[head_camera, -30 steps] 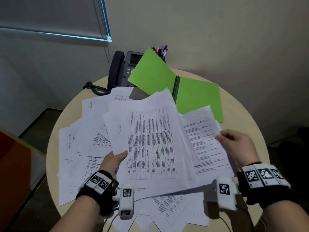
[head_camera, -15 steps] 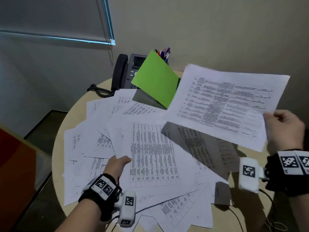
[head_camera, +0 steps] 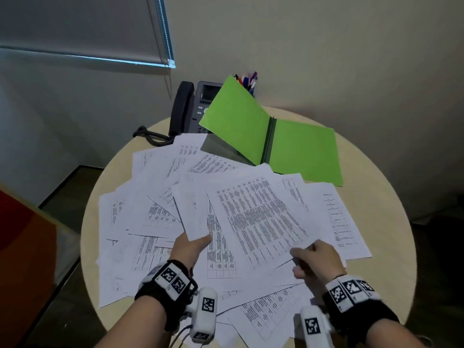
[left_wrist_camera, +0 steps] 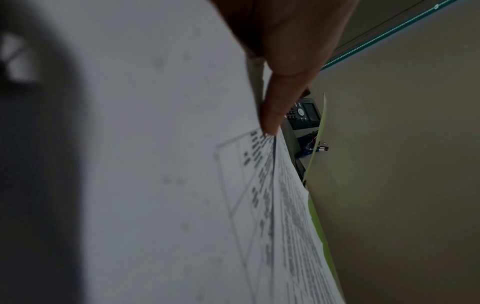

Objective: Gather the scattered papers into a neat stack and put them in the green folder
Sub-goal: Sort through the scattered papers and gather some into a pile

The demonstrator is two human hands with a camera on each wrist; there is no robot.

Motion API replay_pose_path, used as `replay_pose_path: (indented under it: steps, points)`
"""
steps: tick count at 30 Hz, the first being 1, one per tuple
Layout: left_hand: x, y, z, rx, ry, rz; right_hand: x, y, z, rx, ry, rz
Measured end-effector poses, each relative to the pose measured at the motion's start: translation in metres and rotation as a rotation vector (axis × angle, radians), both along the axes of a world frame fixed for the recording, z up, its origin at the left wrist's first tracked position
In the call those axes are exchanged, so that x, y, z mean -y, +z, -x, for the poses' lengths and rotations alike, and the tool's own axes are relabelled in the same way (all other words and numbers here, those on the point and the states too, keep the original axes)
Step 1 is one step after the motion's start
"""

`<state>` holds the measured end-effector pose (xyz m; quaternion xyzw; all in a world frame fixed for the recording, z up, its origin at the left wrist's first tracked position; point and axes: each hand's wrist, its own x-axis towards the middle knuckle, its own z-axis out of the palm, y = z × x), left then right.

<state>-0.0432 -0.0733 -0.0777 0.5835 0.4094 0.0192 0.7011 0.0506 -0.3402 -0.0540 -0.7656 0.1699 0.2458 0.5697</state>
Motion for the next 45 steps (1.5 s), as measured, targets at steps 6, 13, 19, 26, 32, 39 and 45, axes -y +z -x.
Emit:
replay_pose_path:
  steps: [6, 13, 19, 26, 32, 39, 45]
  points:
    - [-0.001, -0.004, -0.001, 0.041, -0.001, -0.081, 0.006, 0.013, -0.046, 0.311, 0.120, 0.474]
    - [0.002, -0.002, 0.002, 0.162, -0.006, 0.005, -0.019, 0.010, -0.042, 0.199, 0.705, 0.675]
    - [-0.001, -0.010, 0.002, 0.091, -0.025, 0.000, -0.027, 0.014, -0.011, 0.222, 0.792, 0.732]
    - [-0.008, -0.008, 0.006, 0.099, -0.016, -0.048, -0.006, 0.010, -0.054, 0.164, 0.444, 0.919]
    - [-0.021, 0.010, 0.005, 0.186, 0.015, -0.082, -0.002, 0.007, -0.059, 0.045, 0.461, 0.742]
    - [-0.018, 0.011, 0.001, 0.069, -0.062, -0.083, -0.007, 0.000, -0.028, -0.058, 0.504, 0.327]
    - [0.007, 0.014, -0.006, 0.020, -0.188, -0.167, -0.006, 0.014, -0.023, -0.184, 0.378, -0.024]
